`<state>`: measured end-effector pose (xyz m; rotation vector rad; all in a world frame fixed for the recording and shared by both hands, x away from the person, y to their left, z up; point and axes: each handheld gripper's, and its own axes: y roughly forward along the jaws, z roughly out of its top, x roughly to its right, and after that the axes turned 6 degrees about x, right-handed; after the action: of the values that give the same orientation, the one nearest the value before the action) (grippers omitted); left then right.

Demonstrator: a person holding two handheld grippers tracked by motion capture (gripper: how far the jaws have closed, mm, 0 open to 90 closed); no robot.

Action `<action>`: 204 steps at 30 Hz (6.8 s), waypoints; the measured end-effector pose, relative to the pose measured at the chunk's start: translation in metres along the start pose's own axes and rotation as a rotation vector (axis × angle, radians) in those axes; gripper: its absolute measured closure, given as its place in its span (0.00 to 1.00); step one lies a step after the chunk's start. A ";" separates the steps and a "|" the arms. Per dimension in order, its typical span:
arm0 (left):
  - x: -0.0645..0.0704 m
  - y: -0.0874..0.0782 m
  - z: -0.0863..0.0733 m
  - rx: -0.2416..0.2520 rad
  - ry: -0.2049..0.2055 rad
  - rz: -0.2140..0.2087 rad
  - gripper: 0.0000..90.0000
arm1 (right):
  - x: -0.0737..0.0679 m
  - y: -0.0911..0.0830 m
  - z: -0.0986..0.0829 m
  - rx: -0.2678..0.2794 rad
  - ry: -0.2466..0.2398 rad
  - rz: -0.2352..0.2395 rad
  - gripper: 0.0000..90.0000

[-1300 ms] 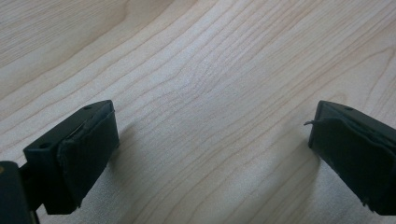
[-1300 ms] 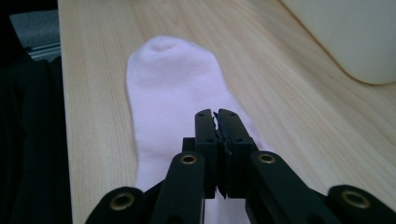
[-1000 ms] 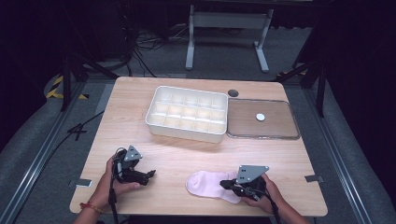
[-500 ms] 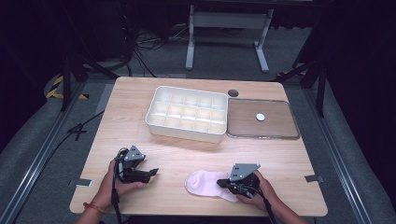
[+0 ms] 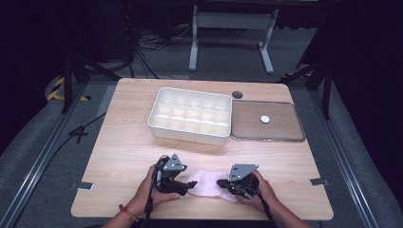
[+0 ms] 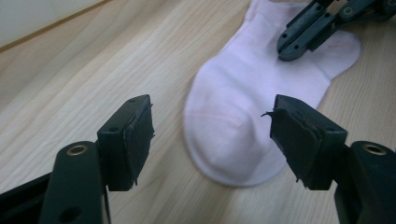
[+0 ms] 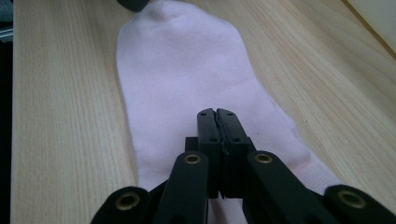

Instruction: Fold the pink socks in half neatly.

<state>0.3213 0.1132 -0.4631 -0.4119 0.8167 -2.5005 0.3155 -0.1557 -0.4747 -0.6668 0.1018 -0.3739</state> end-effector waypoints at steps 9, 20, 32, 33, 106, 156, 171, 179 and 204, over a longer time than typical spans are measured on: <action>-0.009 0.010 -0.004 -0.081 0.023 0.077 0.37 | 0.002 0.005 0.003 0.004 -0.003 -0.026 1.00; -0.008 0.013 -0.002 -0.091 0.040 0.089 0.37 | 0.007 0.005 0.002 0.018 0.012 0.002 1.00; -0.016 0.013 0.003 -0.092 0.030 0.017 0.78 | 0.015 0.012 0.008 0.002 0.012 0.008 1.00; -0.016 0.013 0.003 -0.088 0.030 0.014 0.81 | 0.015 0.011 0.009 -0.001 0.005 0.005 1.00; 0.010 0.037 0.040 0.059 0.130 -0.013 0.88 | 0.050 -0.017 -0.008 -0.012 0.099 -0.116 0.80; 0.023 0.052 0.037 -0.055 0.276 -0.033 0.89 | 0.056 -0.027 -0.012 -0.006 0.095 -0.112 0.82; 0.018 0.058 0.033 -0.061 0.265 -0.052 0.88 | 0.027 -0.043 0.022 0.153 0.018 -0.119 0.85; 0.016 0.057 0.032 -0.062 0.253 -0.059 0.88 | 0.035 -0.025 0.006 0.013 0.014 -0.120 0.87; 0.010 0.050 0.031 -0.026 0.097 -0.024 0.63 | 0.039 -0.017 -0.006 -0.021 0.041 -0.110 0.84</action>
<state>0.3431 0.0577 -0.4680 -0.3130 0.8880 -2.5515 0.3454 -0.1863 -0.4677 -0.6876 0.1081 -0.4931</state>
